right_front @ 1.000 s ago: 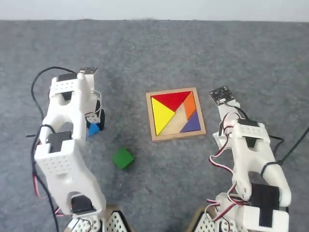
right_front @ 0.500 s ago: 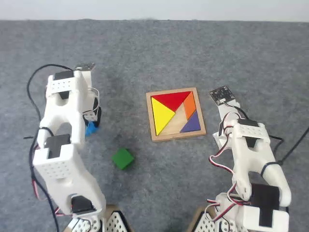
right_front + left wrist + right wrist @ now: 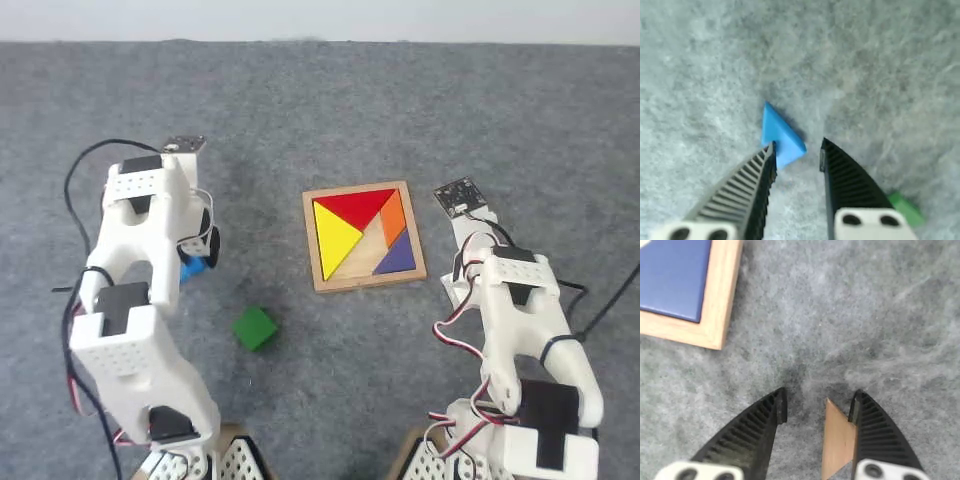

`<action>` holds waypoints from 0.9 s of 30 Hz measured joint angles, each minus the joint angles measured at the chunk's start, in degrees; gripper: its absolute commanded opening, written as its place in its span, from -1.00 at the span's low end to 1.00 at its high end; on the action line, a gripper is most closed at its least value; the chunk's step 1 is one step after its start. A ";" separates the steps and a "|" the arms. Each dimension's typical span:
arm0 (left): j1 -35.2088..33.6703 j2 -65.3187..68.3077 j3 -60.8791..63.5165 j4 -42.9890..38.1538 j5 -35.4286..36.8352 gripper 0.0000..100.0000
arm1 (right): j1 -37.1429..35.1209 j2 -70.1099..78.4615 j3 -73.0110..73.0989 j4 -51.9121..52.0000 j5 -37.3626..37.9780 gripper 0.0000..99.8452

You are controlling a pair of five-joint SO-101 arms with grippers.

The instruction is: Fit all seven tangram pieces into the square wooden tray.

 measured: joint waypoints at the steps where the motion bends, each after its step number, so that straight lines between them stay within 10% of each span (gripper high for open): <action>1: 0.00 0.44 -0.26 -0.09 0.00 -0.70 | 0.00 0.00 0.00 0.00 0.00 -0.57; 27: -1.23 7.82 -7.65 4.92 -6.51 -0.96 | -0.18 0.00 0.00 0.00 0.00 -0.57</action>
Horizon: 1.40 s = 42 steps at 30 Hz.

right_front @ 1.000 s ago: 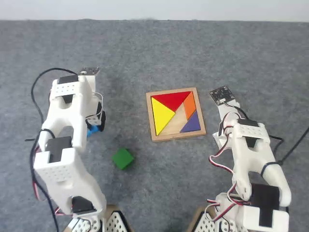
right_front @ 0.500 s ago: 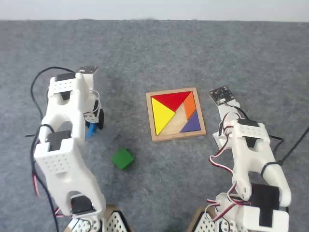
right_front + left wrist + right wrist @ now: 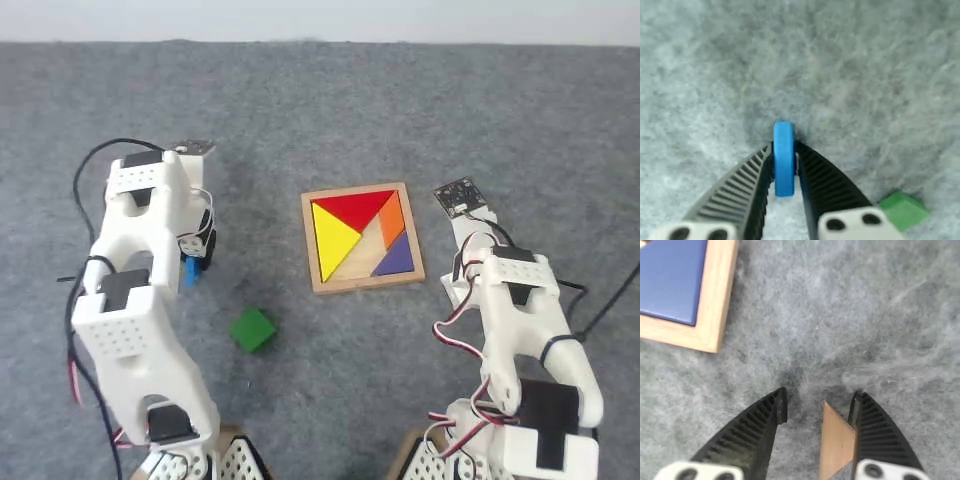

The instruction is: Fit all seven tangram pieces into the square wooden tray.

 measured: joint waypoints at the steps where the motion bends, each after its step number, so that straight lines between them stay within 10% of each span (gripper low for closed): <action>1: -0.09 0.00 0.00 0.44 -0.35 -0.96 | 0.00 0.00 0.00 0.00 0.00 -0.57; 14: 3.25 -20.22 1.14 8.09 1.76 -0.96 | 0.18 0.00 0.00 0.00 0.00 -0.57; 23: 19.78 -26.55 1.14 1.05 20.92 -0.97 | 0.09 0.00 0.00 0.00 0.00 -0.57; 30: 32.62 -17.58 0.88 -13.98 35.08 -0.97 | 0.18 0.00 0.00 0.00 0.00 -0.57; 42: 43.60 9.14 -27.16 -11.08 47.03 -0.97 | 0.18 0.00 0.00 0.00 0.00 -0.57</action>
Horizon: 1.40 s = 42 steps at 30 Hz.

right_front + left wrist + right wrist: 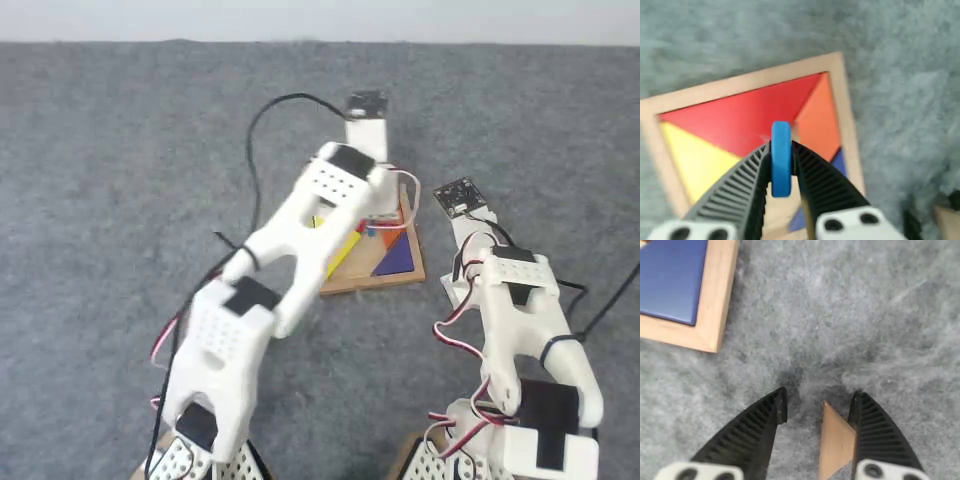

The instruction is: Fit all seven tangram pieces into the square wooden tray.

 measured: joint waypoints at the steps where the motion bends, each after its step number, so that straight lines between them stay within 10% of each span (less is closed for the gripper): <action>1: 0.62 1.93 -2.99 0.97 0.18 -0.97 | 0.00 0.00 0.00 0.00 0.00 -0.57; 23: 3.16 31.21 -56.26 26.20 4.57 -0.64 | -0.18 0.00 0.00 0.00 0.00 -0.57; 42: -1.49 30.59 -50.11 26.46 -5.71 -0.65 | -0.09 0.00 0.00 0.00 0.00 -0.57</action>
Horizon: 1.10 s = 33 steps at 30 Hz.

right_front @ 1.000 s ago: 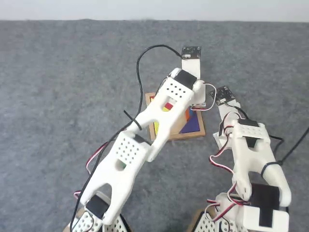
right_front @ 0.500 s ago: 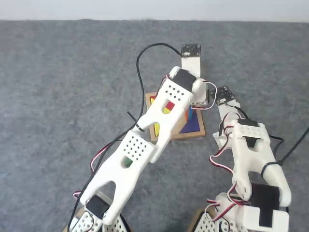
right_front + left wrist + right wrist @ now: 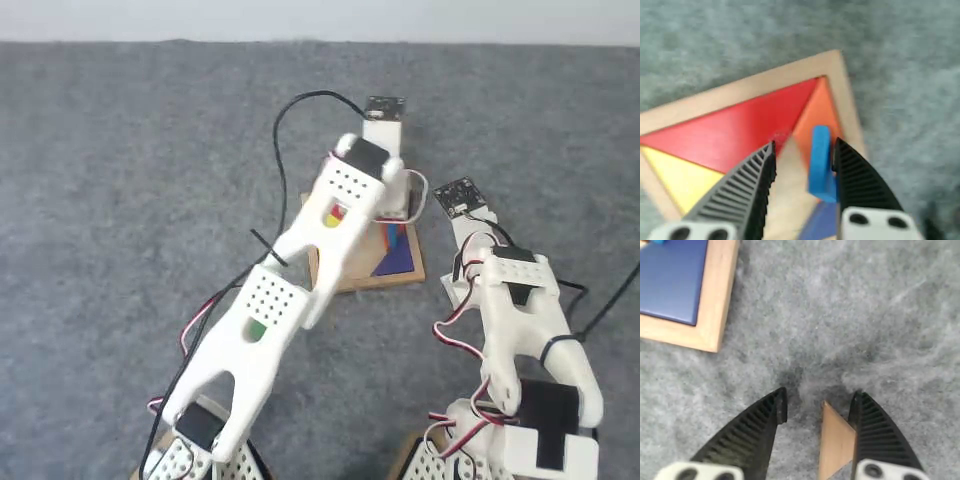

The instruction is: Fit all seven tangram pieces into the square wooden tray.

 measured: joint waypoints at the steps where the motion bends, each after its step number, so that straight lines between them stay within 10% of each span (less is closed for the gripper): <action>1: -0.62 -0.88 1.32 0.00 -1.41 -0.65 | 0.09 0.00 0.00 0.00 0.00 -0.57; 23: -7.30 -37.80 34.90 0.00 -13.63 -0.89 | 0.00 0.00 0.00 0.00 0.00 -0.57; 33: -17.49 -70.77 80.44 -14.77 -25.41 -0.77 | 1.23 -3.78 4.04 -2.81 0.00 -0.57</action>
